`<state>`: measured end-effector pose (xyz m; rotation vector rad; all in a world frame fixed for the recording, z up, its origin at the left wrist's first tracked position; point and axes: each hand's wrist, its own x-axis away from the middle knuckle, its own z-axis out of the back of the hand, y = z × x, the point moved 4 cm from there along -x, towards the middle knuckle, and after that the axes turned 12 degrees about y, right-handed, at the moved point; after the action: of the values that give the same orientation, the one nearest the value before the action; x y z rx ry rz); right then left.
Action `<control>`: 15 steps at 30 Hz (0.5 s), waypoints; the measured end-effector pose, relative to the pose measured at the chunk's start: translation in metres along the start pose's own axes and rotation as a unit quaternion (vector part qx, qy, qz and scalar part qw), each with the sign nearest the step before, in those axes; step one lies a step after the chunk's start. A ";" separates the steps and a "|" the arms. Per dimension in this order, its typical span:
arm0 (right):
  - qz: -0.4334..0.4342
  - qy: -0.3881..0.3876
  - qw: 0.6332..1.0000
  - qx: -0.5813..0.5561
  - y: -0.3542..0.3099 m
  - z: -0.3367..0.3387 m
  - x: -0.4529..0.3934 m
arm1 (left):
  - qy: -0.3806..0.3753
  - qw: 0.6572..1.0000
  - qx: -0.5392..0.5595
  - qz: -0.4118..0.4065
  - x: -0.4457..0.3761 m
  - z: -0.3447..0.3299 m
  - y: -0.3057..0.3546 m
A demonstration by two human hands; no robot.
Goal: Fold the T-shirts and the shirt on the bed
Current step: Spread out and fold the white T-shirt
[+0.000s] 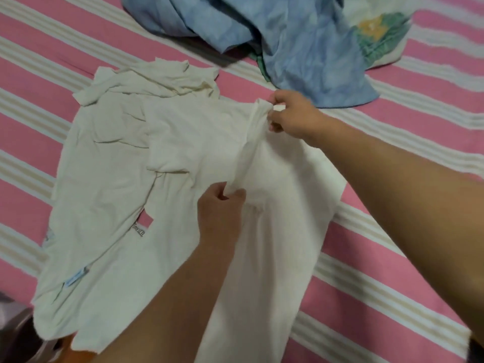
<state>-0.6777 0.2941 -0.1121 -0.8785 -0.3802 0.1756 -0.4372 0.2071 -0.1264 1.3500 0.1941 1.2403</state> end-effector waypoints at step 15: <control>-0.181 0.069 0.981 0.020 0.163 0.085 0.078 | -0.128 0.896 -0.319 -0.281 0.014 -0.037 -0.052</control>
<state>-0.6382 0.4810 -0.1698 -0.7638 -0.3987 -0.2120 -0.4297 0.2534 -0.1718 0.7776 -0.0187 0.5452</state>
